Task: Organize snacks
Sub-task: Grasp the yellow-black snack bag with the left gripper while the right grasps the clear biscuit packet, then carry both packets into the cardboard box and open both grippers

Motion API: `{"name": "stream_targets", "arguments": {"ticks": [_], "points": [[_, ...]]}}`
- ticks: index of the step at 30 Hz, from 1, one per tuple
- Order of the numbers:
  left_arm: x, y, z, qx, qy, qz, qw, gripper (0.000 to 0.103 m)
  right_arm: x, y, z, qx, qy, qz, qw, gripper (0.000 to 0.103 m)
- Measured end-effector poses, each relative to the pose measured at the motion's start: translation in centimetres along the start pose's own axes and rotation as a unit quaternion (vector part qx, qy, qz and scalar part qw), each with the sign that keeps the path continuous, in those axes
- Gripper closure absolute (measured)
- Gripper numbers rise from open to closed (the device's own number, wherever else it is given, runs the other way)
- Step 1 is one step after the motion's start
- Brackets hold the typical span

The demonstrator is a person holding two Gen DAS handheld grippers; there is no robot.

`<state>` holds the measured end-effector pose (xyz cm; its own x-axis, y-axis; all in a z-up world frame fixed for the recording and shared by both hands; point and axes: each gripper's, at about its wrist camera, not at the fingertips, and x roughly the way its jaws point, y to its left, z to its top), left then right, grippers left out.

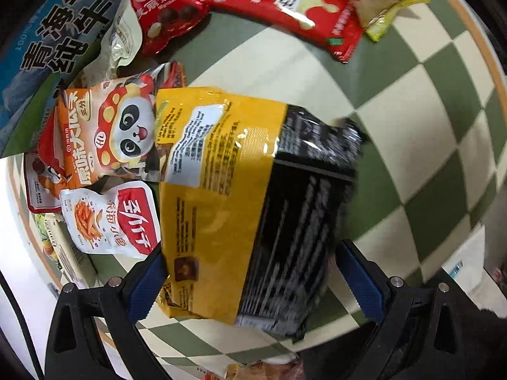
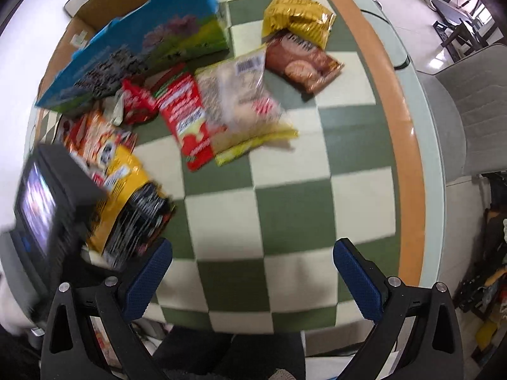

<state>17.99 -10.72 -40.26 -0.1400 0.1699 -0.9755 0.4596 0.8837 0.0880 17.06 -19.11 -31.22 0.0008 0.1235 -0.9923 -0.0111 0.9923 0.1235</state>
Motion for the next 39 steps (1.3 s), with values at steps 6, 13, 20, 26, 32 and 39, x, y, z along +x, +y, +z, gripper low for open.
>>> {"name": "stream_targets", "arguments": {"ticks": [6,13,20,26,32,39], "points": [[0.2,2.2,-1.3,-0.101,-0.017,-0.046,0.9936,0.015,1.1,-0.2,5.4,-0.004,-0.004,-0.018,1.000,0.000],[1.0,3.3,-4.4,-0.197,-0.017,-0.079,0.9770,0.015,4.3,0.7,11.0,0.007,0.018,-0.018,1.000,0.001],[1.1,4.3,-7.2,-0.244,-0.015,-0.094,0.9652,0.015,7.2,1.9,13.7,0.012,0.049,-0.035,0.998,0.025],[-2.6,9.1,-8.4,-0.269,-0.023,-0.096,0.9581,0.015,6.7,1.8,13.2,0.004,0.039,-0.037,0.999,0.043],[-5.3,10.7,-11.0,-0.296,-0.046,-0.102,0.9486,0.015,4.7,0.9,10.0,0.001,0.031,-0.018,0.999,0.053],[-10.1,12.9,-13.2,-0.316,-0.079,-0.107,0.9392,0.015,0.6,0.1,6.1,0.006,0.016,0.034,0.999,0.054]]}}
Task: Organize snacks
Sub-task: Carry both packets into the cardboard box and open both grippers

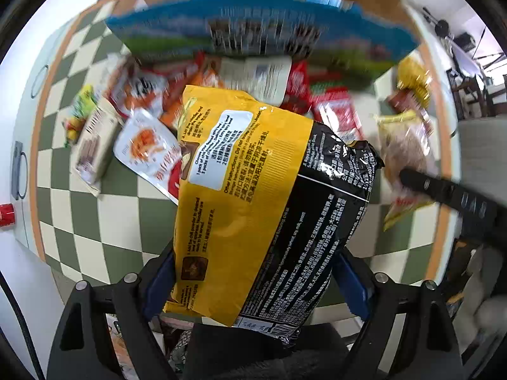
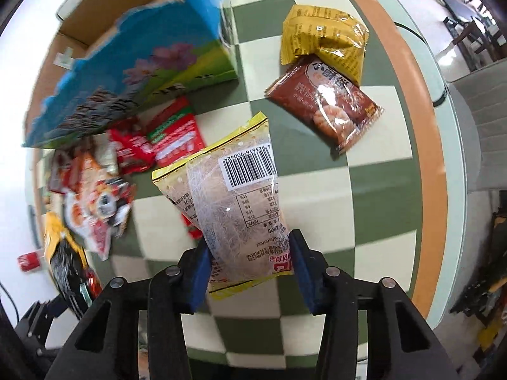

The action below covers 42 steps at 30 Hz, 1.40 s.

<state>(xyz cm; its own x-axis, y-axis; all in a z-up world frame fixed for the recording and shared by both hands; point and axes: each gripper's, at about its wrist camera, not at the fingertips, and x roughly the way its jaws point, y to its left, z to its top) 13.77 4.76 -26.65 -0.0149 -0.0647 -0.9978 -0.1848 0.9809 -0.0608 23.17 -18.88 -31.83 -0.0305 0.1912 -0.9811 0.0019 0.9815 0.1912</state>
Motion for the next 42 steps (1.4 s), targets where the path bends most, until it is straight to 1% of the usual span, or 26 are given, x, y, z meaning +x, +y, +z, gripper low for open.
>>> {"name": "stream_targets", "arguments": {"ticks": [2,3,5,6,8,9,10,11,12,13,16,20,24,29,35,39,41,42], "points": [[-2.0,0.3,0.3,-0.004,-0.019,-0.006,0.9998,0.015,-1.8,-0.2,-0.8,-0.003,-0.010,0.020,1.000,0.054],[-2.9,0.2,0.7,-0.004,-0.025,-0.008,0.9996,0.015,-2.4,0.4,-0.2,-0.006,-0.014,0.026,1.000,0.054],[-5.6,-0.7,1.9,-0.003,-0.042,-0.013,0.9990,0.015,-5.0,0.9,-0.3,-0.016,-0.030,0.039,0.999,0.054],[-5.6,-2.3,2.6,-0.002,-0.049,-0.014,0.9987,0.015,-5.7,1.4,-0.2,-0.019,-0.037,0.044,0.998,0.054],[-6.6,-4.1,4.2,0.002,-0.061,-0.018,0.9980,0.015,-7.6,1.8,0.1,-0.022,-0.047,0.053,0.997,0.054],[-6.8,-4.8,5.1,0.003,-0.065,-0.019,0.9977,0.015,-7.9,3.3,0.7,-0.022,-0.055,0.059,0.996,0.054],[-7.5,-5.3,6.1,0.004,-0.069,-0.020,0.9974,0.015,-8.9,3.5,1.0,-0.022,-0.060,0.063,0.996,0.054],[-8.1,-5.2,7.5,0.005,-0.073,-0.022,0.9971,0.015,-10.2,3.6,1.5,-0.022,-0.067,0.068,0.995,0.054],[-8.3,-5.1,8.7,0.005,-0.074,-0.026,0.9969,0.015,-10.1,4.6,2.9,-0.021,-0.072,0.068,0.995,0.054],[-8.6,-4.9,10.1,0.003,-0.075,-0.031,0.9967,0.015,-10.4,5.6,3.7,-0.021,-0.079,0.068,0.994,0.054],[-9.3,-3.9,15.1,-0.004,-0.074,-0.048,0.9961,0.015,-11.8,7.3,6.5,-0.012,-0.096,0.072,0.993,0.054],[-9.1,-3.3,22.0,-0.001,-0.060,-0.062,0.9962,0.015,-12.5,8.9,10.7,0.009,-0.108,0.069,0.992,0.054],[-6.7,-2.7,27.8,0.003,-0.034,-0.065,0.9973,0.015,-11.7,10.3,15.2,0.033,-0.110,0.071,0.991,0.054],[-3.0,-2.6,32.7,-0.003,0.010,-0.083,0.9965,0.015,-8.4,11.5,20.8,0.064,-0.095,0.071,0.991,0.054],[1.1,-3.0,35.5,0.002,0.044,-0.092,0.9948,0.015,-4.2,13.2,25.7,0.065,-0.073,0.036,0.995,0.054],[2.4,-3.7,35.8,0.018,0.061,-0.090,0.9939,0.015,-2.0,13.5,27.6,0.061,-0.058,0.021,0.996,0.054],[2.8,-4.0,36.0,0.031,0.063,-0.091,0.9933,0.015,-1.3,13.7,28.3,0.056,-0.053,0.021,0.997,0.052],[2.8,-4.3,36.1,0.040,0.061,-0.085,0.9937,0.014,-1.0,13.7,28.5,0.054,-0.050,0.023,0.997,0.050]]}}
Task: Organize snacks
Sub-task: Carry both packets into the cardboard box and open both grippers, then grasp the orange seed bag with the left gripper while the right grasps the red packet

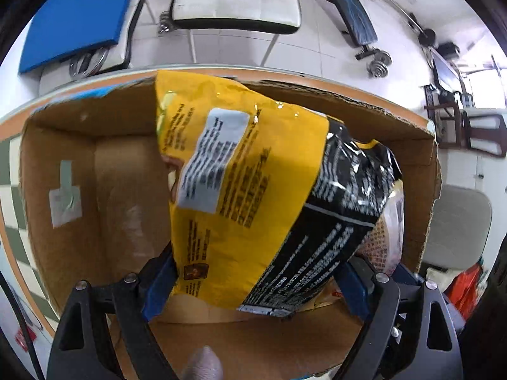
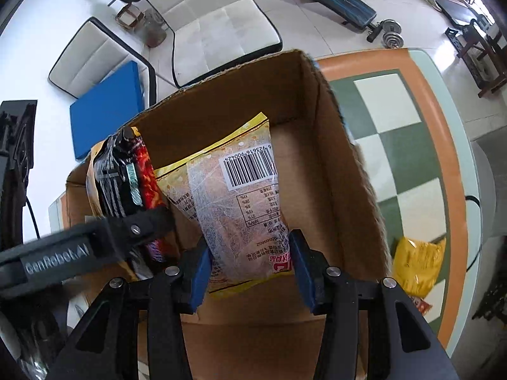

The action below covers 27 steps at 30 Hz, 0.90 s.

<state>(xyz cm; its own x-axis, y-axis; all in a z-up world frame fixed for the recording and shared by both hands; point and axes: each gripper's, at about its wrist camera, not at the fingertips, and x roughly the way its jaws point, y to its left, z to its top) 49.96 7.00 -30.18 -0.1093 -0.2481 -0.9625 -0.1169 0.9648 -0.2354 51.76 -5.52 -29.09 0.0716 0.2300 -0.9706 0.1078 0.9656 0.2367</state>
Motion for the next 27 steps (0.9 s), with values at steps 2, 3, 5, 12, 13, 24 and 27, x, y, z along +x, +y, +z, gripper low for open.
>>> {"name": "stream_targets", "arguments": {"ticks": [2,3,5,12,13,24,27], "points": [[0.1,-0.2,0.1,0.009,-0.005,0.018,0.9998,0.014,0.3,0.2,0.3,-0.006,0.003,-0.002,1.000,0.047],[0.2,-0.2,0.0,0.011,-0.005,0.019,0.9997,0.014,0.5,0.4,0.5,-0.011,0.003,-0.004,1.000,0.043],[0.1,-0.2,-0.1,0.014,-0.005,0.018,0.9997,0.013,0.7,0.5,0.5,-0.014,0.007,-0.005,1.000,0.021],[-2.6,-0.2,-0.9,0.022,-0.041,0.028,0.9986,0.009,0.0,0.6,0.2,-0.024,0.007,-0.022,0.999,0.018],[-3.1,-0.1,-1.3,0.024,-0.046,0.026,0.9983,0.009,-0.2,0.5,0.1,-0.025,0.005,-0.024,0.999,0.017],[-9.0,1.4,-7.3,0.018,-0.115,0.039,0.9924,0.009,-4.9,1.2,-3.6,-0.070,-0.030,-0.043,0.996,0.010],[-10.4,1.9,-9.7,0.008,-0.138,0.047,0.9893,0.009,-6.4,1.4,-5.2,-0.086,-0.047,-0.043,0.994,0.010]]}}
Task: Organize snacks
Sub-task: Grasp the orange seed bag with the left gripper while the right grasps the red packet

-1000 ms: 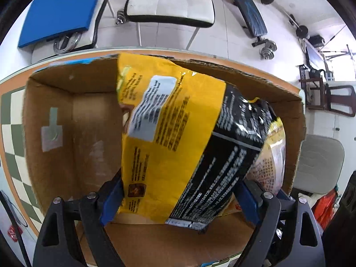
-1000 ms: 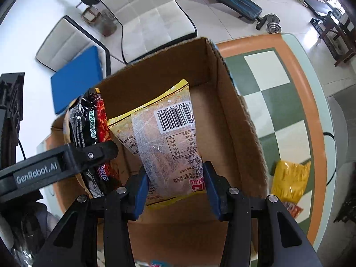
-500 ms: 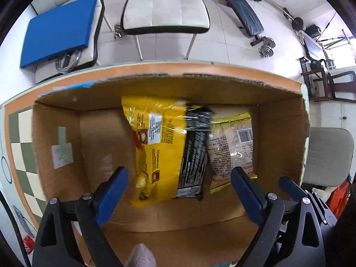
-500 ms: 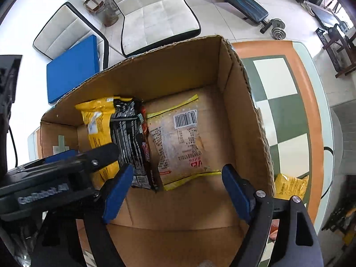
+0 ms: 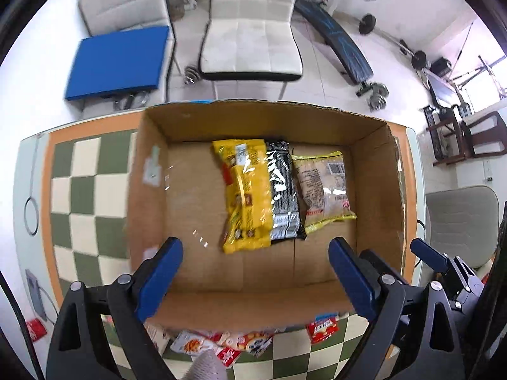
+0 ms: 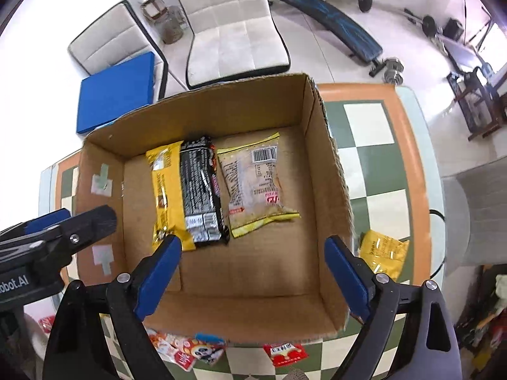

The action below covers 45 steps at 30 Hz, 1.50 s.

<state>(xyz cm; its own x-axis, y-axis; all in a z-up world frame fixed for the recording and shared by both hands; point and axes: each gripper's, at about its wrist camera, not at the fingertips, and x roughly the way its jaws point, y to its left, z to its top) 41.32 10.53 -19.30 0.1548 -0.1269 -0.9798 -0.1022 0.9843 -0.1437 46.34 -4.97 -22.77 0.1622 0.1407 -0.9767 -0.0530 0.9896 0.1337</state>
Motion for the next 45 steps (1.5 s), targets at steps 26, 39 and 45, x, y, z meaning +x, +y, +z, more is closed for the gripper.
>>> {"name": "stream_targets", "arguments": {"ticks": [26,39,45], "points": [[14.6,6.3,-18.3,-0.269,0.184,-0.079,0.9421,0.019,9.6,-6.8,-17.9,0.023,0.124,0.015,0.992,0.015],[16.7,4.5,-17.5,-0.216,0.182,0.019,0.9591,0.023,12.8,-5.5,-18.6,-0.014,0.142,-0.020,0.990,0.032],[16.3,4.2,-18.6,-0.187,0.182,0.034,0.9649,0.026,12.8,-4.6,-19.0,-0.041,0.140,-0.054,0.988,0.041]]}}
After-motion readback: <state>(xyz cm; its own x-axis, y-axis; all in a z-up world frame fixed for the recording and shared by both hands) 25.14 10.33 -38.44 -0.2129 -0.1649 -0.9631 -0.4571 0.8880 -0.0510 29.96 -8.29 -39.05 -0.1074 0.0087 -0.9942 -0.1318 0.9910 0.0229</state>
